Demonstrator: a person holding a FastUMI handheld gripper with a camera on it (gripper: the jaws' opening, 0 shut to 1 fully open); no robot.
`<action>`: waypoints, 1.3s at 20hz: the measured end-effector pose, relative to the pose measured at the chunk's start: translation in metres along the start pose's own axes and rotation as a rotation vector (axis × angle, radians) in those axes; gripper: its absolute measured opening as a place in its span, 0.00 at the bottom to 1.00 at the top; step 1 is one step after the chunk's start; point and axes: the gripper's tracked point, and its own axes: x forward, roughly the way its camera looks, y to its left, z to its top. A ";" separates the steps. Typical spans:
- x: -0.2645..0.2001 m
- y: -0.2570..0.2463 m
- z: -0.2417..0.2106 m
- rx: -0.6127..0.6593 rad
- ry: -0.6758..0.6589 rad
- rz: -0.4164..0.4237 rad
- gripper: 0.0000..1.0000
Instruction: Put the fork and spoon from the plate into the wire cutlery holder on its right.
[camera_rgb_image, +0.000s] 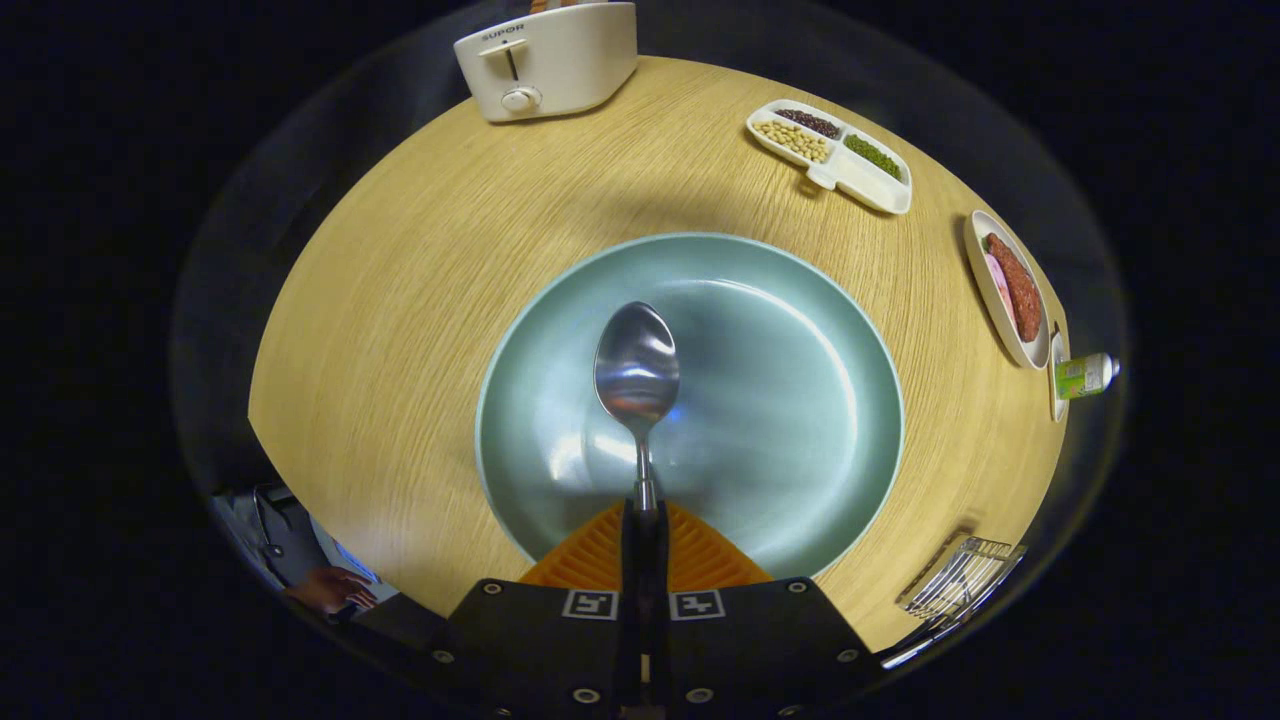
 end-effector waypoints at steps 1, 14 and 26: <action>-0.003 -0.001 0.001 0.013 -0.017 0.013 0.04; -0.108 -0.099 -0.040 0.290 -0.225 -0.035 0.04; -0.151 -0.229 -0.152 0.526 -0.215 -0.201 0.04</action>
